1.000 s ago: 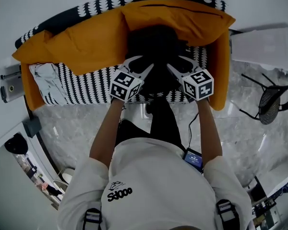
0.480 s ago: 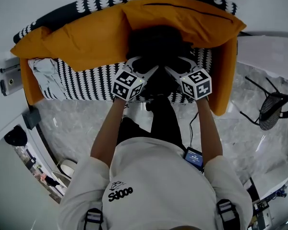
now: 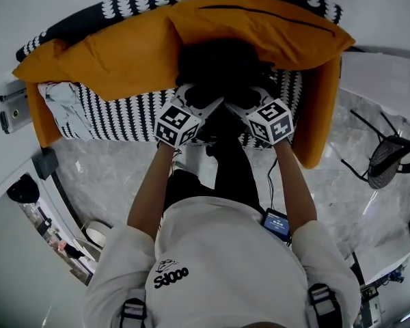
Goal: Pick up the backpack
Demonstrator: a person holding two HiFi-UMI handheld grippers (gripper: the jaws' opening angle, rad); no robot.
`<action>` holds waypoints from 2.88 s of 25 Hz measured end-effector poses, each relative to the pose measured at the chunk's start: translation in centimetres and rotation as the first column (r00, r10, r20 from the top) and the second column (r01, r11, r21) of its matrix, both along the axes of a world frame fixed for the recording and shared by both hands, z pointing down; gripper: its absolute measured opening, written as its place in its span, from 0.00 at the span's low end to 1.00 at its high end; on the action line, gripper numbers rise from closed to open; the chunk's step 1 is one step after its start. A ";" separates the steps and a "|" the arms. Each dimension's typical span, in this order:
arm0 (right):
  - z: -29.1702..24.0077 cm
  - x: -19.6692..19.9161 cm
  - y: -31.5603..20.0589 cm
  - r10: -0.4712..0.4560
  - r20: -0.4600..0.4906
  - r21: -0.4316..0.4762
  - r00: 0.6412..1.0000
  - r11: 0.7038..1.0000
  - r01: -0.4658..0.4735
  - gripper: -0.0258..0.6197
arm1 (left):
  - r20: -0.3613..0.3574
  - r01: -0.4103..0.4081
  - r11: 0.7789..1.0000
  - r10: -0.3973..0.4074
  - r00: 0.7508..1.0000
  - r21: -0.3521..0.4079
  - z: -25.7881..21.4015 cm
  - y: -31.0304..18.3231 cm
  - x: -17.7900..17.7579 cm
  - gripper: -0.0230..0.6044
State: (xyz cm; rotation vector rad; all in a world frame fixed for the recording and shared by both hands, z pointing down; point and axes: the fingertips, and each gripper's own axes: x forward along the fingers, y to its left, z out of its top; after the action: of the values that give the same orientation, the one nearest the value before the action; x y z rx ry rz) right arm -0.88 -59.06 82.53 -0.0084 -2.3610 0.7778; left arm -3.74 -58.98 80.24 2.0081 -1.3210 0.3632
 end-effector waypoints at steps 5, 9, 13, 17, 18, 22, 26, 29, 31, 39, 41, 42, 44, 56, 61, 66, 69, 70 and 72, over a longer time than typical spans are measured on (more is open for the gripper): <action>0.0 -0.2 0.2 -0.016 0.004 -0.013 1.000 1.000 0.016 0.37 | -0.012 0.032 0.999 -0.032 0.999 -0.001 -0.1 -0.1 0.0 0.39; -0.2 0.0 0.7 -0.041 -0.005 0.013 0.999 0.999 0.041 0.26 | -0.042 0.031 1.000 -0.031 0.999 -0.001 -0.3 0.0 0.7 0.39; -0.7 0.2 1.2 -0.056 -0.021 0.038 0.998 0.998 0.057 0.22 | -0.092 0.050 0.999 -0.049 0.995 0.009 -0.4 -0.1 1.1 0.39; -1.3 1.0 1.4 -0.038 -0.013 0.057 0.999 0.998 0.039 0.20 | -0.134 0.063 0.997 -0.057 0.989 0.039 -0.7 0.1 1.7 0.38; -1.5 1.1 1.6 -0.033 -0.010 0.062 0.999 0.998 0.033 0.20 | -0.136 0.066 0.997 -0.060 0.989 0.044 -0.9 0.3 1.8 0.37; -2.7 1.3 2.4 -0.007 -0.018 0.080 1.000 0.997 0.009 0.19 | -0.114 0.063 0.997 -0.058 0.992 0.041 -2.2 1.2 2.1 0.34; -4.6 1.7 3.3 0.017 -0.031 0.090 0.999 0.996 -0.015 0.18 | -0.101 0.040 0.998 -0.034 0.994 0.057 -4.2 2.1 2.7 0.28; -6.1 2.1 4.1 0.009 -0.031 0.090 0.999 0.996 -0.006 0.18 | -0.113 0.023 0.997 -0.015 0.993 0.068 -5.8 3.0 3.0 0.26; -7.1 2.3 4.8 -0.001 -0.033 0.096 0.999 0.995 0.004 0.17 | -0.122 0.011 0.997 -0.002 0.992 0.071 -6.7 3.8 3.2 0.25; -10.7 2.6 7.6 0.038 -0.033 0.133 0.999 0.991 -0.034 0.17 | -0.050 -0.057 0.997 0.060 0.997 0.060 -8.8 6.6 2.7 0.20; -11.6 2.5 8.2 0.075 -0.030 0.146 0.997 0.987 -0.070 0.16 | -0.033 -0.072 0.995 0.075 0.997 0.074 -9.6 7.3 2.7 0.20; -12.1 2.5 8.6 0.094 -0.028 0.154 0.995 0.984 -0.088 0.16 | -0.023 -0.084 0.993 0.087 0.996 0.082 -10.0 7.6 2.7 0.19; -13.2 2.6 9.4 0.128 -0.026 0.174 0.991 0.977 -0.122 0.16 | -0.010 -0.112 0.989 0.114 0.993 0.097 -11.0 8.6 2.7 0.19; -22.0 2.3 15.7 0.332 0.050 0.290 0.942 0.898 -0.332 0.16 | 0.070 -0.228 0.958 0.218 0.973 0.174 -17.7 15.8 2.4 0.14; -26.2 2.6 17.6 0.399 0.087 0.320 0.913 0.857 -0.405 0.16 | 0.051 -0.232 0.948 0.226 0.973 0.218 -20.3 18.2 2.8 0.11; -29.1 3.3 19.3 0.410 0.090 0.355 0.907 0.838 -0.414 0.16 | 0.074 -0.292 0.921 0.283 0.956 0.258 -22.7 20.3 3.5 0.10; -30.4 3.5 20.5 0.421 0.115 0.370 0.900 0.823 -0.432 0.16 | 0.094 -0.320 0.905 0.306 0.947 0.280 -24.1 21.6 3.5 0.10; -30.8 3.4 21.0 0.424 0.125 0.371 0.897 0.819 -0.439 0.16 | 0.101 -0.325 0.901 0.309 0.946 0.288 -24.6 22.1 3.3 0.10; -31.7 3.1 22.1 0.428 0.148 0.372 0.892 0.811 -0.451 0.16 | 0.117 -0.331 0.893 0.310 0.943 0.303 -25.6 23.0 2.8 0.10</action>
State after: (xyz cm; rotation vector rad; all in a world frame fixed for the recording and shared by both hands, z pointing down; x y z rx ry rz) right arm 2.18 -36.92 50.88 0.7255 -2.5686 0.4828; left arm -0.96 -35.97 54.63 2.5206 -1.1387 0.3870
